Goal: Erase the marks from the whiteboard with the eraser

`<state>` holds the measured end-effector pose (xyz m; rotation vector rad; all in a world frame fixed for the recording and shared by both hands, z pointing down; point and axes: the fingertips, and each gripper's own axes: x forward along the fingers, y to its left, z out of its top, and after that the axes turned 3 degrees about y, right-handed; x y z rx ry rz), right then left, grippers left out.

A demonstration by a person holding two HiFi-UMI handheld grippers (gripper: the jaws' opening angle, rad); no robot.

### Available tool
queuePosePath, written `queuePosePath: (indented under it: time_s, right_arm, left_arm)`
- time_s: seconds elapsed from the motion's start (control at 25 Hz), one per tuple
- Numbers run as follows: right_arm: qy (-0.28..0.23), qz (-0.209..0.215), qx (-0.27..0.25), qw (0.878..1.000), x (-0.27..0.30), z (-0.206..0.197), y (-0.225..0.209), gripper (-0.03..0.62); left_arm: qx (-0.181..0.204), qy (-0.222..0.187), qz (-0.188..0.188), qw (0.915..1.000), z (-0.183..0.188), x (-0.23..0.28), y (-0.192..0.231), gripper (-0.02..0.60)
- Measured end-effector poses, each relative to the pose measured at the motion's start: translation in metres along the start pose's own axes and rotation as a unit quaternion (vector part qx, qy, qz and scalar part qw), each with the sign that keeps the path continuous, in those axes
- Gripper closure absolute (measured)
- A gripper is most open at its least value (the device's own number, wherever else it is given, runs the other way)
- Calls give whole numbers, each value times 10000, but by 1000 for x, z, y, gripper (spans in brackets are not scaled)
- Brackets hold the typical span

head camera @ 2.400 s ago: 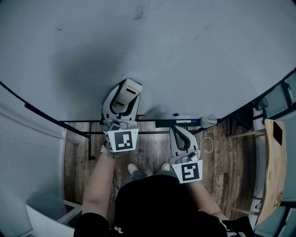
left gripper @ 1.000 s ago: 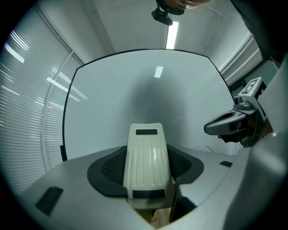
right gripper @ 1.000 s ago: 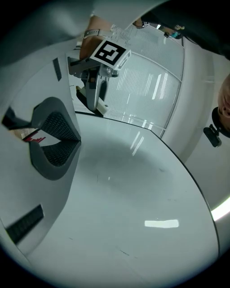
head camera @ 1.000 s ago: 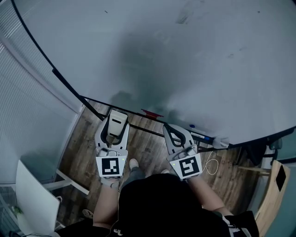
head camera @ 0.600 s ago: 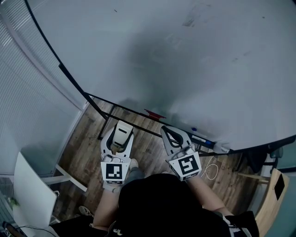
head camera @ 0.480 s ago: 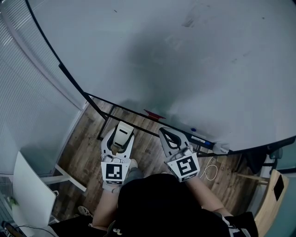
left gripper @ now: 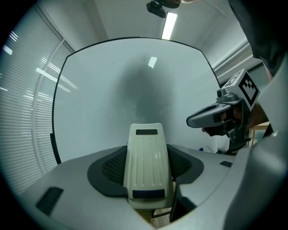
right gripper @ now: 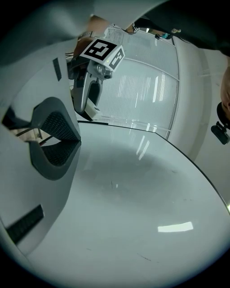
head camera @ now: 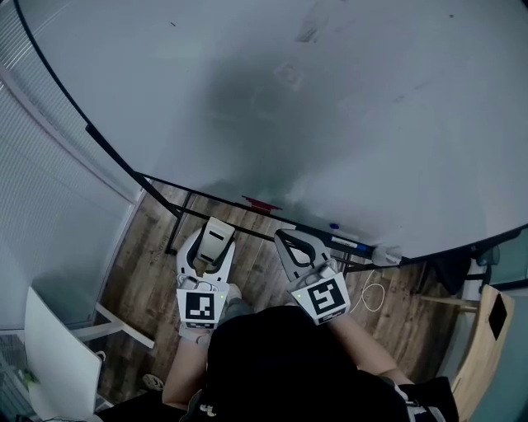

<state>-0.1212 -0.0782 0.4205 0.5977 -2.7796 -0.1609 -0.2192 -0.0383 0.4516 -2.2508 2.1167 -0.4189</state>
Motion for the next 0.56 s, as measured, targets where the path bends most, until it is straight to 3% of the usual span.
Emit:
queuePosePath:
  time_s: [0.56]
  right_arm:
    - [81, -283, 194, 9994, 0, -8, -16, 567]
  left_arm:
    - [274, -37, -333, 9991, 3, 20, -7, 318]
